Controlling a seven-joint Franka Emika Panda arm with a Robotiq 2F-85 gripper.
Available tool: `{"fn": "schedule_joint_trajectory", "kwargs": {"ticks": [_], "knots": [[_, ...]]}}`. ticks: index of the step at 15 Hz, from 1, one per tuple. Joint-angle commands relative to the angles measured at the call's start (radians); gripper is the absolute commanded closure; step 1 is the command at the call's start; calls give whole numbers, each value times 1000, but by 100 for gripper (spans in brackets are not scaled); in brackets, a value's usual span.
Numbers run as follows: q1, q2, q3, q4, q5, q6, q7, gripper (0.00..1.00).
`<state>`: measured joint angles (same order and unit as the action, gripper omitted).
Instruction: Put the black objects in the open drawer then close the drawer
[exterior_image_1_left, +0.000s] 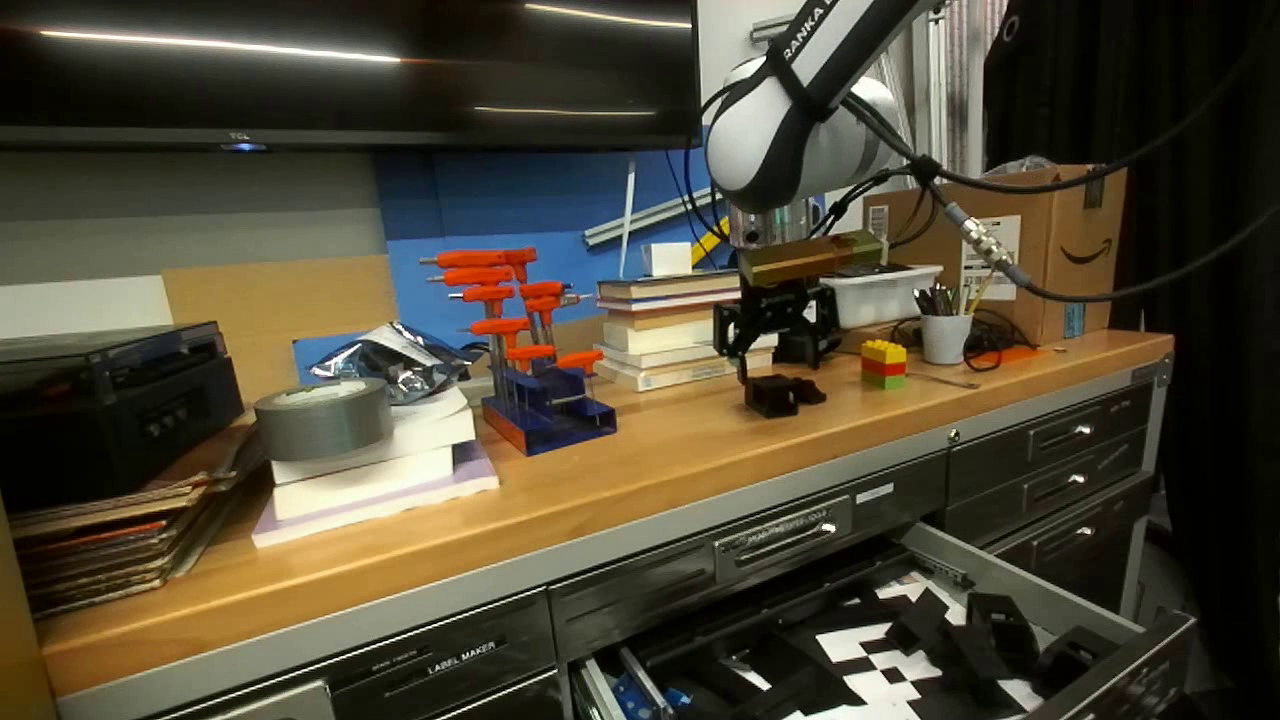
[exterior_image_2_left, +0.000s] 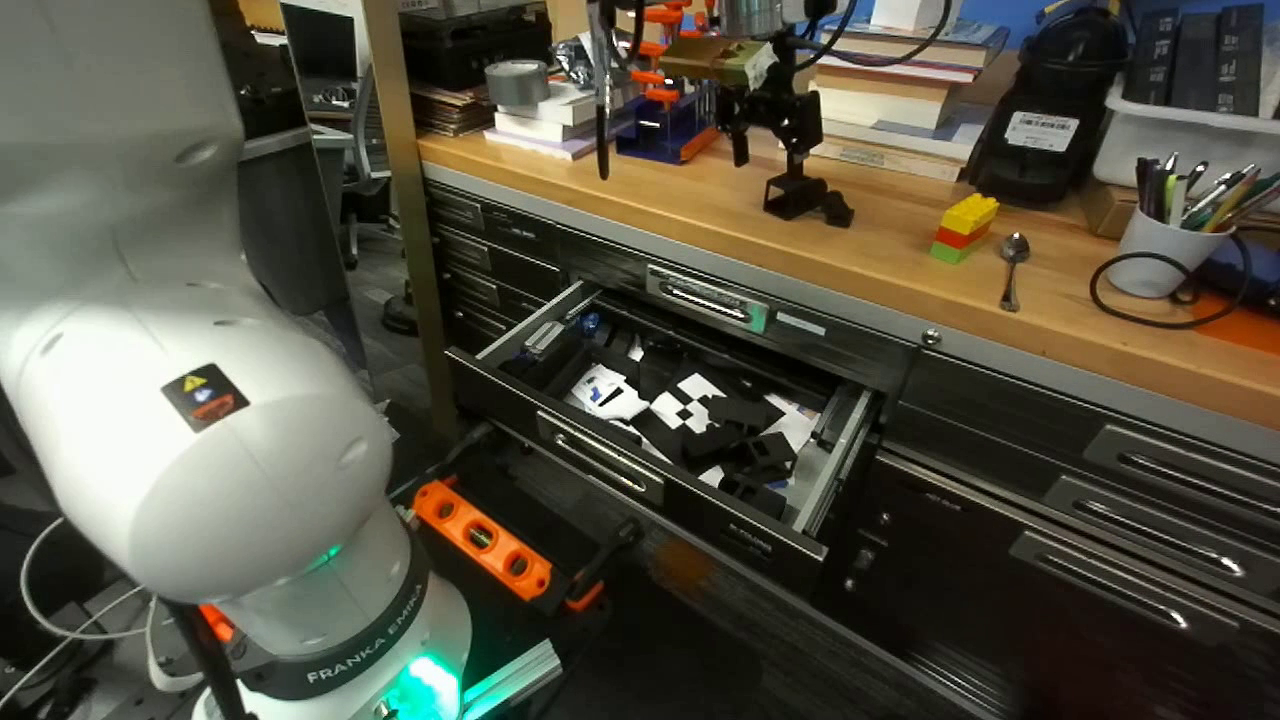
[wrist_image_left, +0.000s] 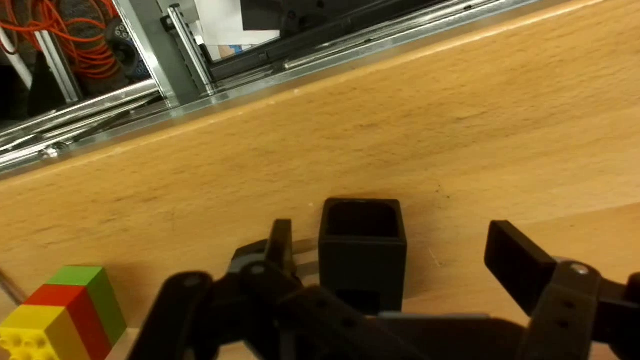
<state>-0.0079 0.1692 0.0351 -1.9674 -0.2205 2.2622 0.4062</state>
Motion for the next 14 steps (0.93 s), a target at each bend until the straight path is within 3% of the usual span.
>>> {"fn": "schedule_joint_trajectory", "kwargs": {"ticks": [1, 14], "knots": [[24, 91, -30, 116, 3, -63, -40, 0], [16, 262, -50, 279, 92, -118, -154, 0]]}}
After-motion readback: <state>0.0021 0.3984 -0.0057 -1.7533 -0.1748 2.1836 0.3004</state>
